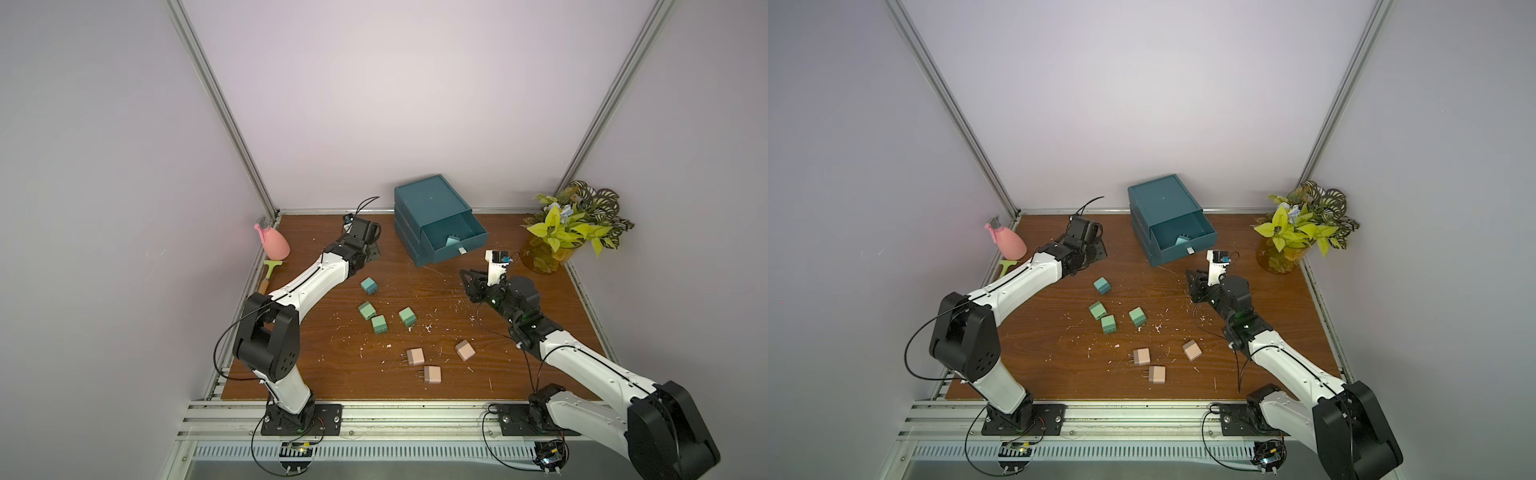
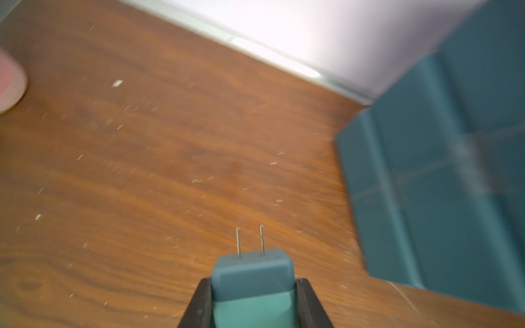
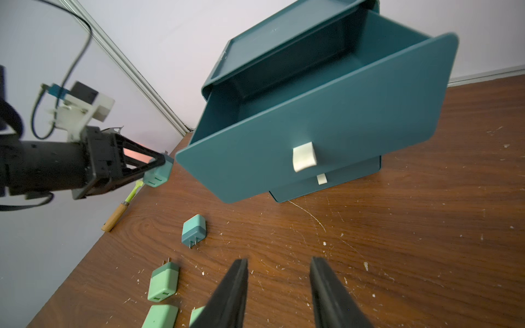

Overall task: Place the plugs into the drawer by color
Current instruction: Place the plug in the drawer.

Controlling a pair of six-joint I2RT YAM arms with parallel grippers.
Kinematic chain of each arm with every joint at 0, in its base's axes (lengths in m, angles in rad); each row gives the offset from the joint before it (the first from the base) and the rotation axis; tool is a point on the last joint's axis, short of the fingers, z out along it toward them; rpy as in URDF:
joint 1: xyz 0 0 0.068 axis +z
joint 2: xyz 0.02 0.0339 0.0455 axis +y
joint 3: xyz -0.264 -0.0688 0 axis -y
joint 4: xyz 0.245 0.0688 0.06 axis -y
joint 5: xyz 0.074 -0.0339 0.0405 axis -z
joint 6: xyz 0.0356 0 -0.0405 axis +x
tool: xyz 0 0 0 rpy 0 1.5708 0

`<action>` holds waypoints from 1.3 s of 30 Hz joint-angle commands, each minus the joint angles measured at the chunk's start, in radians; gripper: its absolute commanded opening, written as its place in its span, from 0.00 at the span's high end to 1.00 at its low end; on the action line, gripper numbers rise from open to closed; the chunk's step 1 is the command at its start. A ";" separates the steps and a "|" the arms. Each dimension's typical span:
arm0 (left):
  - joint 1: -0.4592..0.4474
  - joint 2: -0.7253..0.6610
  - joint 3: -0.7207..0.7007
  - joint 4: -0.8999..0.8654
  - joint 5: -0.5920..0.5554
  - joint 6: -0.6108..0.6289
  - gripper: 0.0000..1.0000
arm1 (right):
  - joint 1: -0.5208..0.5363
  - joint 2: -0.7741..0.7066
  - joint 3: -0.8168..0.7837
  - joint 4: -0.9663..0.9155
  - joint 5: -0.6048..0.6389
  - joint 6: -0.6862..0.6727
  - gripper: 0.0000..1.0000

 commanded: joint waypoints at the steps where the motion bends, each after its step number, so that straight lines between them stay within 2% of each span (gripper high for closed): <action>1: -0.034 -0.034 0.067 -0.032 0.102 0.091 0.92 | -0.003 -0.024 0.012 0.037 -0.015 0.002 0.57; 3: -0.053 -0.024 0.131 -0.054 0.147 0.111 0.92 | -0.003 -0.029 0.013 0.034 -0.013 0.001 0.57; 9: -0.155 0.058 0.384 -0.127 0.187 0.192 0.91 | -0.002 -0.048 0.013 0.022 0.002 -0.006 0.57; 17: -0.273 0.244 0.651 -0.196 0.226 0.267 0.87 | -0.003 -0.061 0.013 0.012 0.019 -0.015 0.57; 28: -0.297 0.413 0.766 -0.209 0.278 0.296 0.84 | -0.003 -0.045 0.010 0.020 0.018 -0.015 0.57; 33: -0.299 0.431 0.763 -0.210 0.289 0.305 0.73 | -0.003 -0.043 0.010 0.019 0.026 -0.019 0.57; 39: -0.299 0.426 0.765 -0.208 0.291 0.318 0.44 | -0.002 -0.033 0.013 0.019 0.031 -0.022 0.57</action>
